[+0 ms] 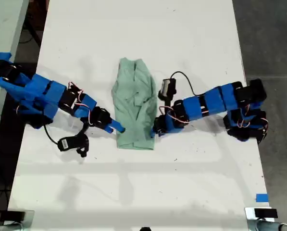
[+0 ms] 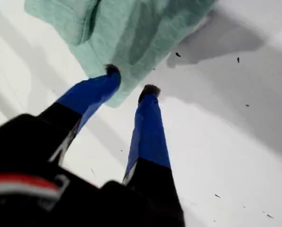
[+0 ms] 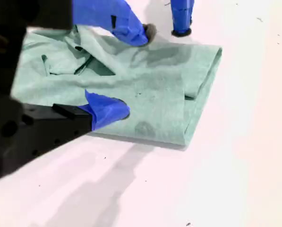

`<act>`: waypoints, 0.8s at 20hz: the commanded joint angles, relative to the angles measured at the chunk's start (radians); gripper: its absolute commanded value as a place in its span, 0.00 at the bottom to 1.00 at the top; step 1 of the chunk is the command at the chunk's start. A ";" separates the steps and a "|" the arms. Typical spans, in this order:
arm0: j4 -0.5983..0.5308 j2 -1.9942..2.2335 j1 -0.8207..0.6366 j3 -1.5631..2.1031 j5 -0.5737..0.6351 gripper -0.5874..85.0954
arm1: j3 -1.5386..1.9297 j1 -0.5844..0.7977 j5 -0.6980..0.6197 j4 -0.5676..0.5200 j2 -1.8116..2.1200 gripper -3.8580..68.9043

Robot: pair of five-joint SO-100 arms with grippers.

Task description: Fold t shirt

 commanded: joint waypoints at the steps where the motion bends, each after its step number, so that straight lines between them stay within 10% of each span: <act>1: -0.023 -0.118 0.006 -0.110 -0.008 0.26 | -0.270 -0.021 0.040 0.100 -0.156 0.39; 6: 0.025 -0.333 -0.041 -0.207 -0.021 0.19 | -0.291 -0.002 0.063 0.110 -0.218 0.38; 8: 0.034 -0.413 -0.046 -0.241 -0.040 0.00 | -0.305 0.011 0.035 0.140 -0.250 0.06; 16: 0.146 -0.545 -0.029 -0.440 -0.006 0.00 | -0.419 0.003 -0.091 0.225 -0.313 0.06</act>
